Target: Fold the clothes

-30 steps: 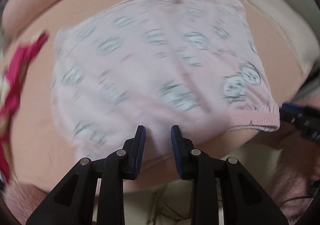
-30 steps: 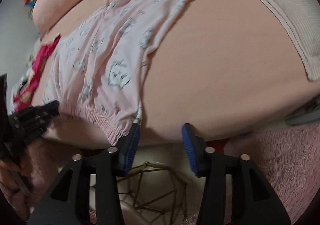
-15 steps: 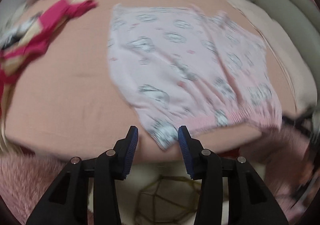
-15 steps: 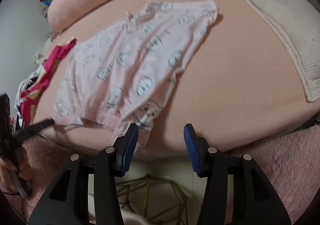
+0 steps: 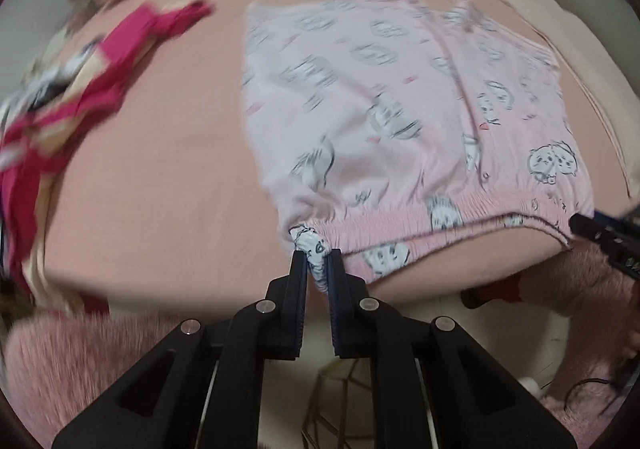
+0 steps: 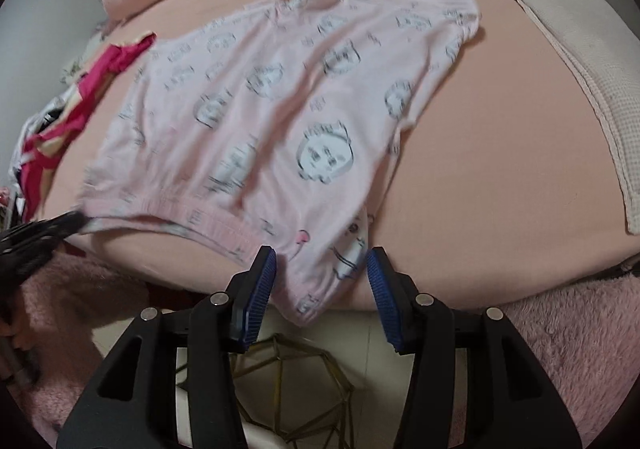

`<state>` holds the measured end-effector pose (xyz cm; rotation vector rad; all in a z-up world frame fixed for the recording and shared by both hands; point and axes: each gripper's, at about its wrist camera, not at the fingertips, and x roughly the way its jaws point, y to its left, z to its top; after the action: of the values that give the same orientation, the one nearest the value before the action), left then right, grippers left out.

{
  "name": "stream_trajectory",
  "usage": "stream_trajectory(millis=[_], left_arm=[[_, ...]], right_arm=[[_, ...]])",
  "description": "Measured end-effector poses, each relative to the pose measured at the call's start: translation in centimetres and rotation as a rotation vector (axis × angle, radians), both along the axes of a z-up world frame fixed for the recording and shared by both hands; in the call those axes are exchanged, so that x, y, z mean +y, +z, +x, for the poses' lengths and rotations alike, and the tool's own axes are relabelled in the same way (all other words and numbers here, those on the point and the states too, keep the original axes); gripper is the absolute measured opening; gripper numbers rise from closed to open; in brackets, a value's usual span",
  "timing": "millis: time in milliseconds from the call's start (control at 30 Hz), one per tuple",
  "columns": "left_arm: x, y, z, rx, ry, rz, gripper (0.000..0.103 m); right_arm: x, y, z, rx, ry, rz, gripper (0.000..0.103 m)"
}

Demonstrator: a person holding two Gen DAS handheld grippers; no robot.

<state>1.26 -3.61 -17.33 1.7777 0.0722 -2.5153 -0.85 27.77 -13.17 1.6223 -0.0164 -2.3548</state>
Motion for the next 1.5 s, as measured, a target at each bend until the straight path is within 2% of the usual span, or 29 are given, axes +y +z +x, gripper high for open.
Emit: stream_trajectory(millis=[100,133,233,300,367,433,500,567,667,767,900,967,1000,1100,1167,1200,1300,1367,1433,1467,1500], left_arm=[[-1.3,-1.0,0.8,-0.097,0.025,0.059,0.011],[-1.5,-0.7,1.0,-0.092,0.028,0.074,0.011],[-1.5,1.1,0.5,0.017,0.01,0.094,0.018],[-1.3,2.1,-0.4,0.09,-0.022,0.107,0.046],[-0.9,2.3,-1.9,0.137,-0.066,0.117,0.046],[-0.3,1.5,-3.8,0.131,-0.111,0.106,0.043],[0.1,0.2,-5.5,0.09,-0.146,0.102,0.017],[0.5,-1.0,-5.9,0.06,-0.168,0.091,0.016],[0.7,-2.1,-4.9,-0.003,-0.186,0.032,0.015],[-0.9,-1.9,-3.4,-0.058,-0.118,-0.006,0.015],[-2.1,-1.2,-2.5,-0.074,-0.066,-0.029,0.015],[-1.7,-0.1,-2.9,-0.045,-0.064,-0.061,0.015],[-1.1,0.6,-3.2,-0.016,-0.086,-0.042,0.016],[1.7,2.4,-4.2,0.049,-0.178,0.108,0.017],[4.5,2.1,-5.1,0.035,-0.257,0.242,0.019],[6.3,1.7,-5.4,0.019,-0.299,0.271,0.02],[11.6,0.3,-5.6,-0.028,-0.415,0.32,0.02],[14.1,-0.3,-5.9,-0.052,-0.458,0.347,0.02],[16.3,-0.2,-6.1,-0.044,-0.49,0.342,0.029],[17.2,0.0,-6.2,-0.032,-0.504,0.341,0.039],[17.9,0.2,-6.3,-0.014,-0.515,0.342,0.041]], right_arm=[[0.1,-0.1,0.2,-0.009,-0.01,0.007,0.048],[0.1,-0.1,0.3,-0.012,-0.009,0.019,0.048],[0.1,0.7,0.3,0.003,-0.011,-0.009,0.048],[0.2,1.5,0.3,0.023,-0.018,-0.056,0.048],[-0.1,1.5,-0.3,0.025,-0.009,-0.054,0.048],[-0.5,1.3,-1.0,0.022,0.003,-0.039,0.048],[-1.0,1.1,-1.6,0.018,0.016,-0.024,0.048],[-1.2,0.8,-2.1,0.009,0.026,-0.005,0.048],[-1.2,0.1,-1.4,0.0,0.042,0.036,0.048],[-0.8,0.0,-0.6,-0.008,0.049,0.077,0.049],[1.1,0.2,0.2,-0.042,0.004,0.021,0.049],[1.8,0.7,0.5,-0.039,0.003,-0.022,0.049],[2.2,1.1,0.6,-0.024,-0.007,-0.031,0.049],[3.4,2.3,0.5,0.016,-0.055,-0.03,0.049],[4.2,2.0,0.5,0.002,-0.081,-0.006,0.049],[4.6,1.9,0.4,-0.005,-0.094,0.005,0.049],[5.9,1.4,0.5,-0.028,-0.125,0.035,0.049],[6.6,1.2,1.3,-0.039,-0.131,0.013,0.049],[7.2,1.0,2.0,-0.043,-0.137,-0.004,0.049],[7.5,1.0,2.2,-0.044,-0.142,0.003,0.049],[7.8,0.9,2.2,-0.044,-0.149,0.013,0.049]])
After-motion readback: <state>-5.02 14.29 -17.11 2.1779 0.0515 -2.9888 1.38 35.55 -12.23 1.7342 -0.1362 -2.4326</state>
